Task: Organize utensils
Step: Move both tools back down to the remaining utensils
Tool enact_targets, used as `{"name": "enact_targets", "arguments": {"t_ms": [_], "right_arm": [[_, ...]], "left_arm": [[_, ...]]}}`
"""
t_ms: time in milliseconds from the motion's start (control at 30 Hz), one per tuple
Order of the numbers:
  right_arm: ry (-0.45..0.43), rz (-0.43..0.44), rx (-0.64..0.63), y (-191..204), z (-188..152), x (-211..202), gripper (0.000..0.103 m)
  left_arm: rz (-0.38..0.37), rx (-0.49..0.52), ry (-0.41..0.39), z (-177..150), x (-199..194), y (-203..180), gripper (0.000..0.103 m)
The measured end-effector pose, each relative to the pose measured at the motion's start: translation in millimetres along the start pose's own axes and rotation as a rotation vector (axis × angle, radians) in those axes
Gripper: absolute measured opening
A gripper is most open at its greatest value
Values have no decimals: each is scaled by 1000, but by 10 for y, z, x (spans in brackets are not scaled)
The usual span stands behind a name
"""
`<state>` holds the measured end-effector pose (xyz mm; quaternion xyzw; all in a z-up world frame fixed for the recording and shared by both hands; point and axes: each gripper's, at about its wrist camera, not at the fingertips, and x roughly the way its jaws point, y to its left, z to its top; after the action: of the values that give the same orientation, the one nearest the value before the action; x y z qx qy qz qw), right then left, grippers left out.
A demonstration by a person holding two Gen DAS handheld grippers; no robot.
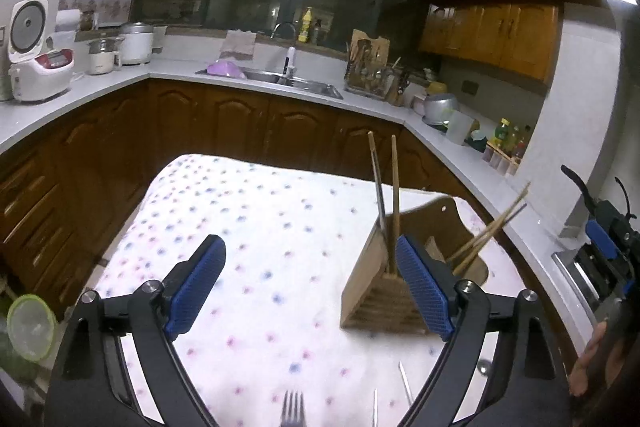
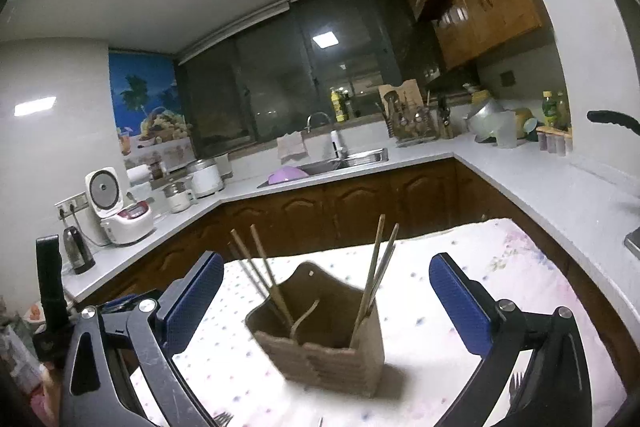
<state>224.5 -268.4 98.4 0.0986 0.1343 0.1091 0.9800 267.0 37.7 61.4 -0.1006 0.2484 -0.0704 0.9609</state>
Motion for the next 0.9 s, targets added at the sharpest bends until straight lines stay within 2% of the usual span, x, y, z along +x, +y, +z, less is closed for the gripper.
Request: {"name": "enact_targets", "arguments": {"t_ms": [200, 400, 900], "right_arm": [[31, 17, -4, 77, -174, -217, 103], [77, 24, -2, 120, -365, -372, 103], [170, -4, -2, 128, -766, -552, 103]], "left_arm": [[8, 16, 10, -238, -365, 43, 91], [2, 25, 44, -498, -568, 59, 91], [-24, 73, 143, -921, -607, -110, 91]]}}
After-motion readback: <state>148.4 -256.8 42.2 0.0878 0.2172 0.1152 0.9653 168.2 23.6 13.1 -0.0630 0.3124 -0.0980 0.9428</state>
